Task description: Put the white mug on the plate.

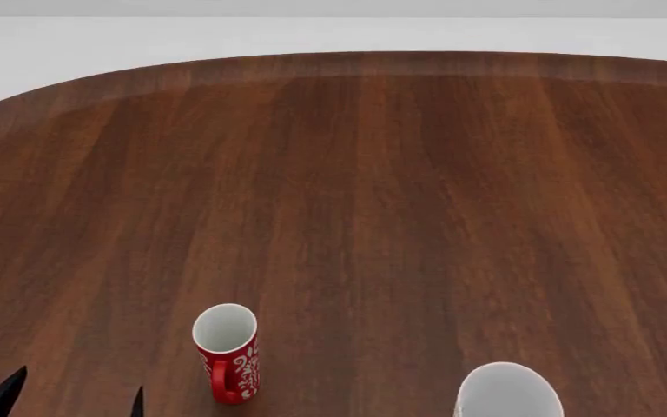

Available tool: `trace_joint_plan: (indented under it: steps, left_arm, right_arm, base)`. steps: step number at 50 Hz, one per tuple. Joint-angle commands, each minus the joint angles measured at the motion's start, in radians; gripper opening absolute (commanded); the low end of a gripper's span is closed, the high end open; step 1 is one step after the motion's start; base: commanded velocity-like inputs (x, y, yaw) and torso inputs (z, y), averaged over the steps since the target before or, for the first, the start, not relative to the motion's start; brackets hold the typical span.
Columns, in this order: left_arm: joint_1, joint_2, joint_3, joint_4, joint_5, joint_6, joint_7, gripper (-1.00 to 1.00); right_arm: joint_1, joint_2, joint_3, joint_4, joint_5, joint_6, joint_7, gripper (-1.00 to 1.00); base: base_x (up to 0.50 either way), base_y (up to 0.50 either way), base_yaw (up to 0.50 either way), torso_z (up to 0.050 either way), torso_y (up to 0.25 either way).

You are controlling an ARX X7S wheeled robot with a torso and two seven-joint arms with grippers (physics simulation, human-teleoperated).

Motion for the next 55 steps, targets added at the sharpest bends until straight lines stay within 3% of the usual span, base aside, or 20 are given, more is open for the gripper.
trace_joint_plan:
  steps: [1, 21, 55]
  left_arm:
    - [-0.006, 0.001, 0.009, -0.018, -0.001, 0.007, -0.004, 1.0]
    - [-0.028, 0.004, 0.035, -0.04, -0.001, 0.003, -0.007, 1.0]
    - [-0.05, 0.0, 0.072, -0.042, 0.006, -0.01, -0.019, 1.0]
  right_arm:
    - [-0.083, 0.023, 0.032, -0.142, -0.013, -0.005, 0.055, -1.0]
    - [-0.249, 0.047, 0.162, -0.267, 0.025, -0.086, 0.145, -1.0]
    - [-0.219, 0.036, 0.259, -0.038, 0.115, -0.214, 0.102, -1.0]
  base:
    - [0.0, 0.0, 0.0, 0.0, 0.0]
    - [0.0, 0.0, 0.0, 0.0, 0.0]
    - [0.0, 0.0, 0.0, 0.0, 0.0]
